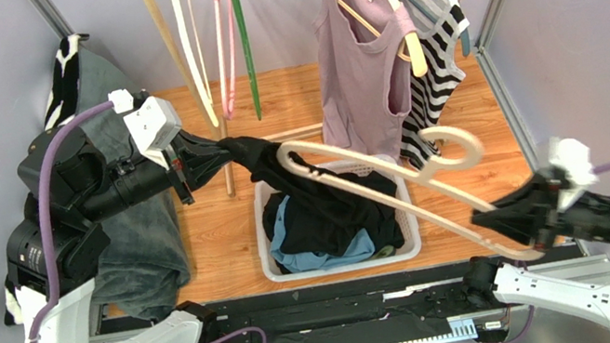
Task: Remove the tank top from the hanger
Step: Remove the tank top from the hanger, then place the hanger at the clothesline.
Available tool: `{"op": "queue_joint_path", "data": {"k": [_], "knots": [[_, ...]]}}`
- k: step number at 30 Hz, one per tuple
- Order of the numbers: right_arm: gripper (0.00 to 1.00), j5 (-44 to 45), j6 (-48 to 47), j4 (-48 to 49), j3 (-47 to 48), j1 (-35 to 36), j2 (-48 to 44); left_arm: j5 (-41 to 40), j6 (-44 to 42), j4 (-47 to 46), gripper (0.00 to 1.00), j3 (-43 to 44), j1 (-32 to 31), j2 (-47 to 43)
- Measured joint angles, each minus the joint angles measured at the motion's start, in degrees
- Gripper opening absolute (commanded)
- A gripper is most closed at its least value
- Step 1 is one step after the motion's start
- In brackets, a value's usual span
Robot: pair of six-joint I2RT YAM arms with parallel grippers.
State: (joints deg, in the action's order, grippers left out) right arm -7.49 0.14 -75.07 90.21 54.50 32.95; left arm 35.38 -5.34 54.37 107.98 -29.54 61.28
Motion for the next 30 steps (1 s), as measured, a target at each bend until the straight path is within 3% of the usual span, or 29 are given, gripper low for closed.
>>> {"op": "queue_joint_path", "data": {"k": [6, 11, 17, 24, 30], "knots": [[0.0, 4.9, 4.7, -2.2, 8.9, 0.0, -5.4, 2.6, 0.7, -0.1, 0.0, 0.3, -0.2, 2.9], [0.0, 10.3, 8.1, -2.4, 10.1, 0.0, -5.7, 2.0, -0.8, 0.5, 0.0, 2.7, -6.5, 8.7], [0.0, 15.4, 11.3, -2.3, 14.0, 0.0, 9.2, -1.2, -7.5, 2.7, 0.0, -2.2, -16.6, 10.8], [0.0, 23.7, 13.1, -2.3, 20.0, 0.0, 29.6, -8.5, -16.2, 3.0, 0.01, -19.2, -17.3, 11.0], [0.0, 31.7, 12.9, -2.3, 27.6, -0.1, 37.8, -16.1, -20.0, -0.1, 0.01, -32.1, -17.3, 11.5]]}}
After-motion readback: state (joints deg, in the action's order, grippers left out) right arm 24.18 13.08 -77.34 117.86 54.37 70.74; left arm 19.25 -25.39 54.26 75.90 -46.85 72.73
